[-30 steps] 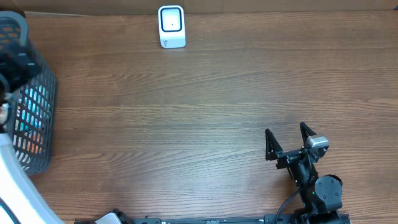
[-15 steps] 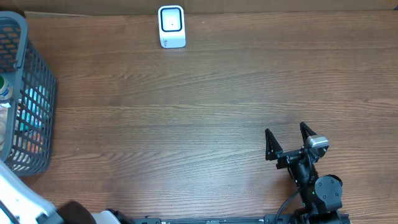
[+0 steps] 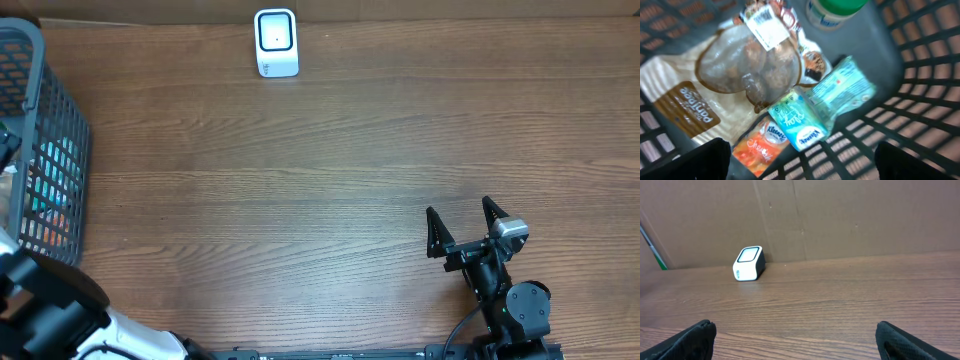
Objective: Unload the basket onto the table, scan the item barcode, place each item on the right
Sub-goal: 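Move the left gripper over the basket and reach down into it, then grasp the teal tissue pack with the left gripper and lift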
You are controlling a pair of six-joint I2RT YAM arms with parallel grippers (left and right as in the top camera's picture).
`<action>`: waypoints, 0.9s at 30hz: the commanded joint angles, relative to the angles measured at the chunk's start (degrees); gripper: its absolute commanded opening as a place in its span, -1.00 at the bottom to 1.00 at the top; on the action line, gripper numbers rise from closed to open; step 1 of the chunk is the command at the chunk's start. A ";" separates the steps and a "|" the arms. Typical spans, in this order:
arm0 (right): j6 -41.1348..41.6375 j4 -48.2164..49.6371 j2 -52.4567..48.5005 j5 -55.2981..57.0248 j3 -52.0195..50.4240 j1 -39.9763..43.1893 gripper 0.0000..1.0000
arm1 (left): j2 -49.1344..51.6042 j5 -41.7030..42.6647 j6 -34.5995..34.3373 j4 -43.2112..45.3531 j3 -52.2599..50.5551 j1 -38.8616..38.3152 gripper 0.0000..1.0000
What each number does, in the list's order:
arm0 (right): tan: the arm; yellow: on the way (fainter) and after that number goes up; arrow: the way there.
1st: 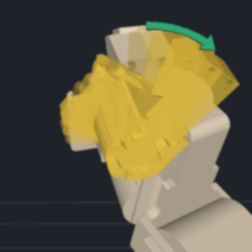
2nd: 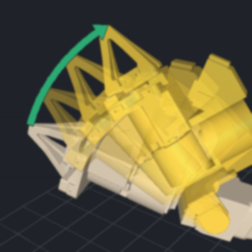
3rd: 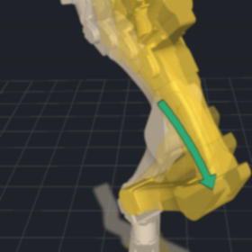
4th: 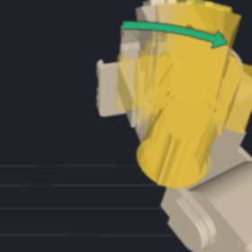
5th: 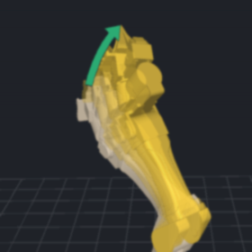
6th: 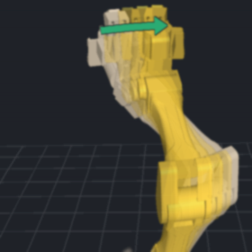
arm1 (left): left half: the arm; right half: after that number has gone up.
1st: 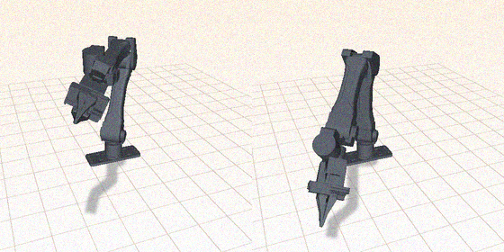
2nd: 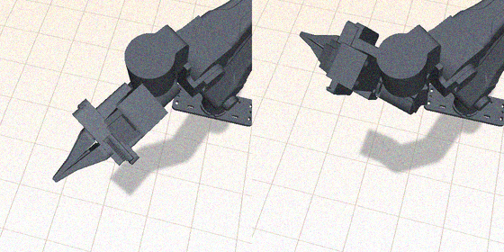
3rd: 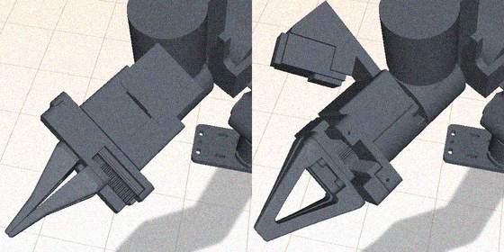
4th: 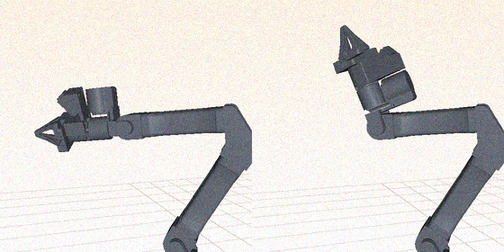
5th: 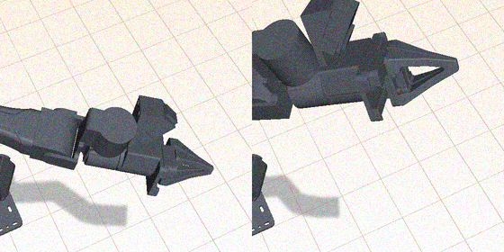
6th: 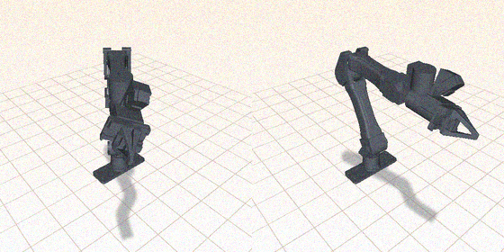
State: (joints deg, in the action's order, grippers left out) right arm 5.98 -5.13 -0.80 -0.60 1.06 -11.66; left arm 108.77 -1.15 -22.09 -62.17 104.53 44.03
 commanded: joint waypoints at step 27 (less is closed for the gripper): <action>0.22 0.33 0.46 0.55 -0.59 0.15 1.00 | 17.00 -0.83 2.84 0.59 0.31 0.07 -0.78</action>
State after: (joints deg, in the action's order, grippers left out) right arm 5.98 -5.13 -0.80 -0.60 1.06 -11.66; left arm 125.69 -1.54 -20.51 -61.30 104.49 44.03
